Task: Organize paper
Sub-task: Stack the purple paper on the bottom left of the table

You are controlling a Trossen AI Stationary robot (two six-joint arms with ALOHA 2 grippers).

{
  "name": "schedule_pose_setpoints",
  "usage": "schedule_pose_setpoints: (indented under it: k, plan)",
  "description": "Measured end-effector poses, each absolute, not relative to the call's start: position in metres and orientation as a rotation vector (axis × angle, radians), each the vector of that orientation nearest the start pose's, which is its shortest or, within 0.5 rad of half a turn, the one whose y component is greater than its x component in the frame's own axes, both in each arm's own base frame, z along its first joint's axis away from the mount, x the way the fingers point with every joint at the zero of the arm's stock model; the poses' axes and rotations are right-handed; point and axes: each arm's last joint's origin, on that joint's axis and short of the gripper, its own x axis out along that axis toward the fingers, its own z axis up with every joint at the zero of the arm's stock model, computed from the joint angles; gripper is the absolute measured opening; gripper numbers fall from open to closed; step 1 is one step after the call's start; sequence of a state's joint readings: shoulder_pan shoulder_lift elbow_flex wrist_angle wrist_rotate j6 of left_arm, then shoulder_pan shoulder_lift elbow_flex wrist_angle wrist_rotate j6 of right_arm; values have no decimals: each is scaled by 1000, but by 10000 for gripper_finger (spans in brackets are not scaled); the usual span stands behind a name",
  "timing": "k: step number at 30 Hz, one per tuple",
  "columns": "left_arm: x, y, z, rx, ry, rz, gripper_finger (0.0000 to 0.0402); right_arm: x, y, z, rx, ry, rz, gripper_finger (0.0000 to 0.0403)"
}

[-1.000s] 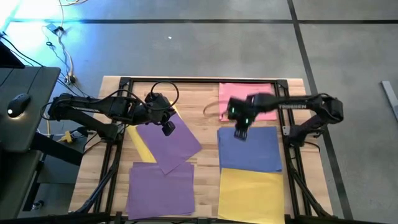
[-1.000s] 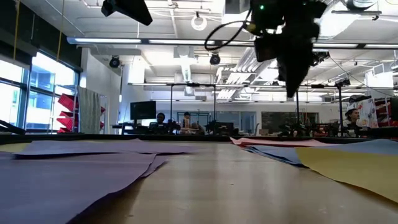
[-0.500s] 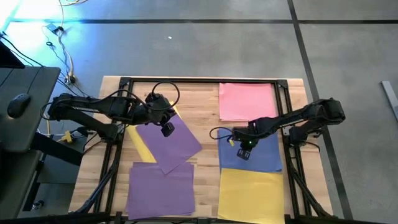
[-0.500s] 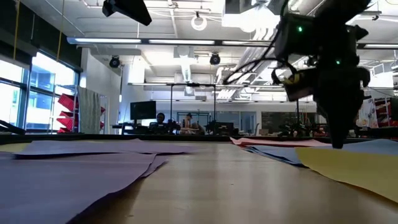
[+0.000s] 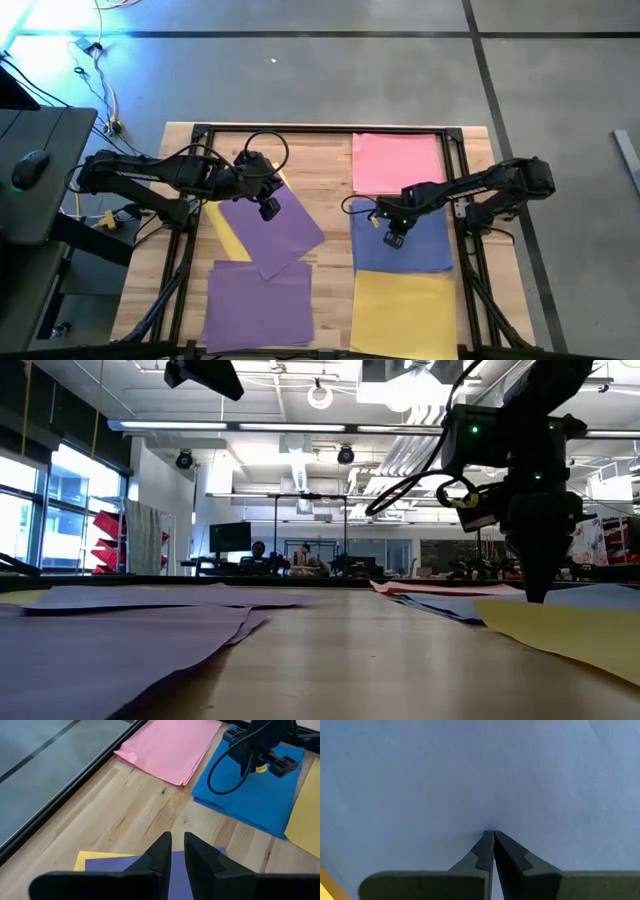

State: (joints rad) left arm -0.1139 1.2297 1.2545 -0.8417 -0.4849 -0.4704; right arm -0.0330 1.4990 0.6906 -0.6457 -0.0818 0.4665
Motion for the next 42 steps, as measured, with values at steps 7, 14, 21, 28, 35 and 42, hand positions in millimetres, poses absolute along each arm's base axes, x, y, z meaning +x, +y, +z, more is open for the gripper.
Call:
schedule_pose_setpoints:
  k: [7, 14, 21, 28, 35, 42]
  plan:
    - [239, -15, 350, -222, 688, 500, 31, 237, -6, 154, 440, 1413, -323, 0]
    - [238, -16, 349, -278, 703, 476, 31, 257, -4, 193, 414, 1374, -336, 0]
    - [206, -22, 340, -408, 856, 616, 27, 265, 29, 236, 477, 1072, -343, 0]
    - [154, -17, 302, -598, 829, 689, 9, 286, 64, 238, 554, 735, -119, 0]
    - [145, -15, 246, -761, 810, 625, 5, 326, 49, 205, 505, 675, -10, 1]
    - [142, -16, 211, -782, 939, 627, 5, 366, 34, 169, 284, 793, 172, 48]
